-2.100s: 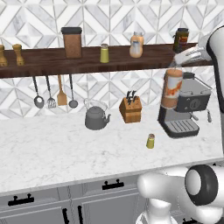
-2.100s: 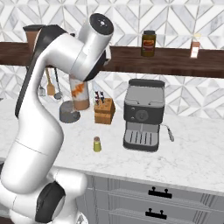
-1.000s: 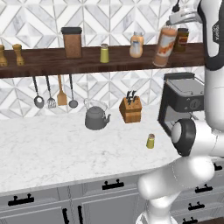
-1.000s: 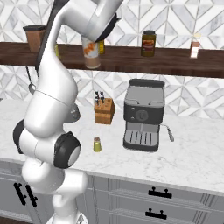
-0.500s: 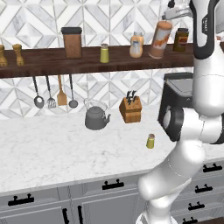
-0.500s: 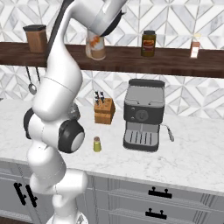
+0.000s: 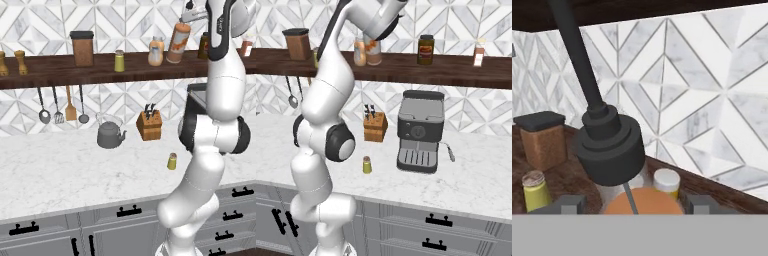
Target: Put the shaker and condiment bottle from the counter next to their counterparts in the cabinet.
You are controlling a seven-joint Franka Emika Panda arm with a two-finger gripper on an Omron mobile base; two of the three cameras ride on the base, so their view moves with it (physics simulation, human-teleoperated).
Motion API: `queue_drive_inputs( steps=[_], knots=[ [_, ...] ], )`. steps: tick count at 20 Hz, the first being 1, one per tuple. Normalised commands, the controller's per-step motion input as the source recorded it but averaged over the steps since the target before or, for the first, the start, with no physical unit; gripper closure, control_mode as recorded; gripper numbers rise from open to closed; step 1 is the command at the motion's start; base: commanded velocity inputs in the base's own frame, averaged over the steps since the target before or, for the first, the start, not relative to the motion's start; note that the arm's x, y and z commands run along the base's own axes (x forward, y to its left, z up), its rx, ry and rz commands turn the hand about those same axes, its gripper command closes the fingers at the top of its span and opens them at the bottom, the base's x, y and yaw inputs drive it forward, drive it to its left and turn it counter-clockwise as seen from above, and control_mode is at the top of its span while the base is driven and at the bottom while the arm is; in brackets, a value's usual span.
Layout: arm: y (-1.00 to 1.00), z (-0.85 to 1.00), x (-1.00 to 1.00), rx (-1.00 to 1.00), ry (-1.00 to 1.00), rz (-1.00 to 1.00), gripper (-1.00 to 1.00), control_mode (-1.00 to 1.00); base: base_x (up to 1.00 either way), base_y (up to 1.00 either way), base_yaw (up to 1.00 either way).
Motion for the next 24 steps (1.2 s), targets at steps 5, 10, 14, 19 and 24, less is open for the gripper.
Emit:
queue_drive_inputs(
  steps=[5, 10, 14, 19, 24],
  knots=[
    [-0.15, 0.0, 0.29, 0.0, 0.0, 0.0, 1.0, -1.0, 0.0, 0.0, 0.0],
    [0.0, -0.03, 0.22, 0.0, 0.0, 0.0, 1.0, -1.0, 0.0, 0.0, 0.0],
    [-0.04, -0.1, 0.02, 0.0, 0.0, 0.0, 1.0, -1.0, 0.0, 0.0, 0.0],
    [-0.01, -0.1, 0.11, 0.0, 0.0, 0.0, 1.0, -1.0, 0.0, 0.0, 0.0],
    [0.0, -0.42, 0.29, 0.0, 0.0, 0.01, 1.0, -1.0, 0.0, 0.0, 0.0]
  ],
)
